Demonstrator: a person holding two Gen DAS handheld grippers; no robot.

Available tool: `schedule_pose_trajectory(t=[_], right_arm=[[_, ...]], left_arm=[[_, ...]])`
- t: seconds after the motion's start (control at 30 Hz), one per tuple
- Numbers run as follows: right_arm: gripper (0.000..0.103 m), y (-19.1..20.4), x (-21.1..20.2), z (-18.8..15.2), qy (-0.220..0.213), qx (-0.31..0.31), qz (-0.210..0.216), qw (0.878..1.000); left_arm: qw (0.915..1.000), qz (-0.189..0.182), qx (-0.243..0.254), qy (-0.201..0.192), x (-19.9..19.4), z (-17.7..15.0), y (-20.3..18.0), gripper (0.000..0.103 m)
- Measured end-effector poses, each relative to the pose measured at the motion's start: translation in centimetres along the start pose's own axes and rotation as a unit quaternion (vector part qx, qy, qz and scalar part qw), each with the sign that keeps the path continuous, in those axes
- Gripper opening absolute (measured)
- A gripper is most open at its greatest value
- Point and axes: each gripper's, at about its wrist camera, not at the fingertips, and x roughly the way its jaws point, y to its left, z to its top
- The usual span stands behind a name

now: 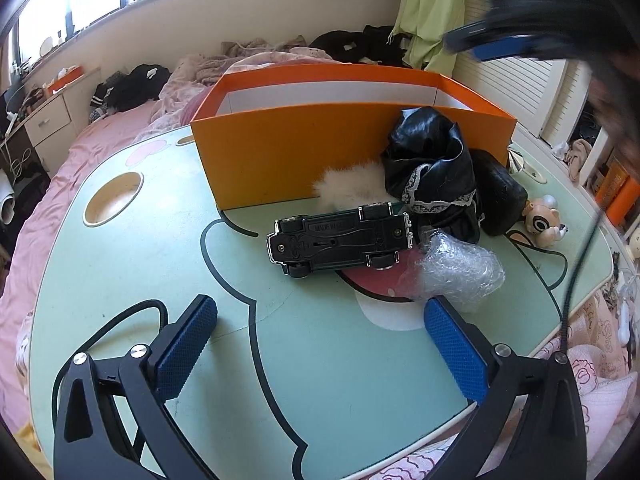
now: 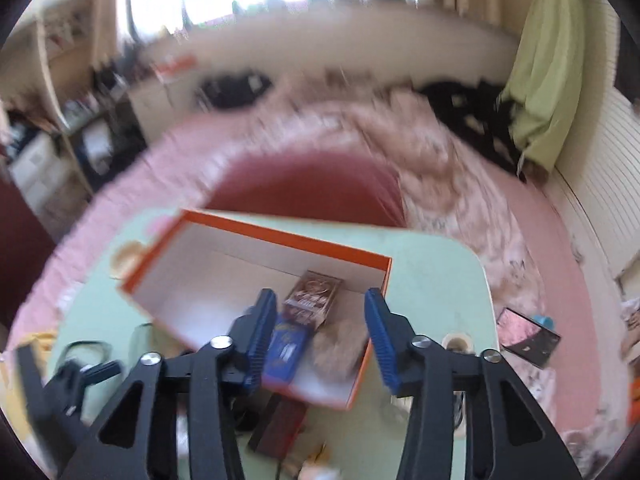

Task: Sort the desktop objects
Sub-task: 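Grasp the brown card box in the orange box with the right gripper and place it on the table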

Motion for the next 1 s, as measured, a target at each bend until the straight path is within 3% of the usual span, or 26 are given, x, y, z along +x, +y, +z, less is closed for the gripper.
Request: schedule_pose_trajectory(t=[0.17,0.33,0.43,0.53,0.63,0.7,0.87,1.0], right_arm=[[0.043,2.1,5.1,0.6,0.064,-0.009,-0.026,0.998],[0.043,2.8,8.7,-0.2,0.111,-0.039,-0.106,0.987],[0.045,3.2,9.7,-0.5,0.119,-0.06,-0.136,0.982],[0.042,3.3,10.0,-0.8,0.108,-0.072,-0.137,0.982],[0.041,2.5,8.9,-0.7,0.071,-0.049,-0.095,0.992],[0.041,1.2,6.9,-0.4,0.021,-0.008,-0.024,0.999],[0.041,-2.0,-0.9,-1.1,-0.081,0.065,0.112,0.988],[0.041,-2.9,-6.2,-3.9,-0.125,0.052,0.103,0.985]], left_arm=[[1.0,0.0,0.0,0.0,0.0,0.0,0.0,0.103],[1.0,0.0,0.0,-0.001,-0.1,0.0,0.0,0.103],[1.0,0.0,0.001,-0.001,-0.1,0.0,0.0,0.103],[1.0,0.0,0.0,-0.001,-0.1,0.1,0.0,0.103],[1.0,0.0,0.0,-0.001,-0.1,0.2,0.1,0.103],[1.0,0.0,0.0,-0.001,-0.1,0.2,0.1,0.103],[1.0,-0.001,-0.001,-0.001,-0.1,0.2,0.0,0.103],[1.0,-0.002,0.001,-0.001,0.0,0.3,0.0,0.103]])
